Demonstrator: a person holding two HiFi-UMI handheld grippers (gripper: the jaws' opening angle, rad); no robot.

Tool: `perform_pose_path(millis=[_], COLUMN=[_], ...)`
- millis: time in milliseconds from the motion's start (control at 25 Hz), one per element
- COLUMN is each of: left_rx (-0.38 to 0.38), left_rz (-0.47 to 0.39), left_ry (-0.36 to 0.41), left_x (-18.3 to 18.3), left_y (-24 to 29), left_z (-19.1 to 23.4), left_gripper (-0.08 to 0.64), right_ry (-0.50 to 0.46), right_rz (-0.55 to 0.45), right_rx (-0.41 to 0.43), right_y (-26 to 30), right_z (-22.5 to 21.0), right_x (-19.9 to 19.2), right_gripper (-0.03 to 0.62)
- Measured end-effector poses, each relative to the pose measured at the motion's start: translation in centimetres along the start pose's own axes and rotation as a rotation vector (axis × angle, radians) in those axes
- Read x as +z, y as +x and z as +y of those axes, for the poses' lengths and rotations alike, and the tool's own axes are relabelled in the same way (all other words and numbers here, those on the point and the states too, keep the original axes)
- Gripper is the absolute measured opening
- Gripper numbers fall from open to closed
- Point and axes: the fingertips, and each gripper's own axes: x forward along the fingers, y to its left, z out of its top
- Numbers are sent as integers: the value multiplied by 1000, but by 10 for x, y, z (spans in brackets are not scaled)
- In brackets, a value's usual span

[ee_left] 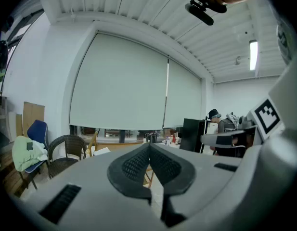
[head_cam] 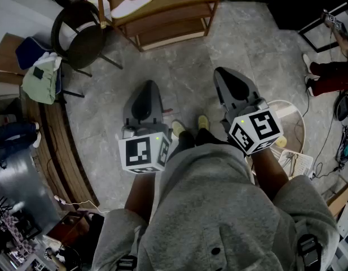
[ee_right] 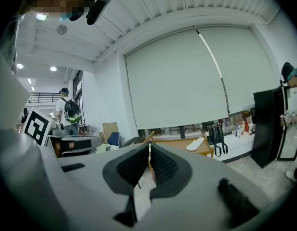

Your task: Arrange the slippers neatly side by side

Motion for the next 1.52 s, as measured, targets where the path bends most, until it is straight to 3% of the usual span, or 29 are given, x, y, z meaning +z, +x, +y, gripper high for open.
perform_pose_path(millis=[480, 920, 1520], left_rx=[9, -1, 4], left_rz=[-10, -44, -88], left_ry=[-14, -43, -28], left_x=[3, -2, 0], left_y=[-31, -63, -60], left_z=[43, 82, 94], left_gripper=[15, 15, 15], right_ry=[18, -70, -115], right_rz=[-12, -46, -75], right_rx=[-22, 0, 24], right_y=[12, 25, 45], right_z=[41, 92, 98], right_x=[3, 9, 16], right_gripper=[29, 29, 29])
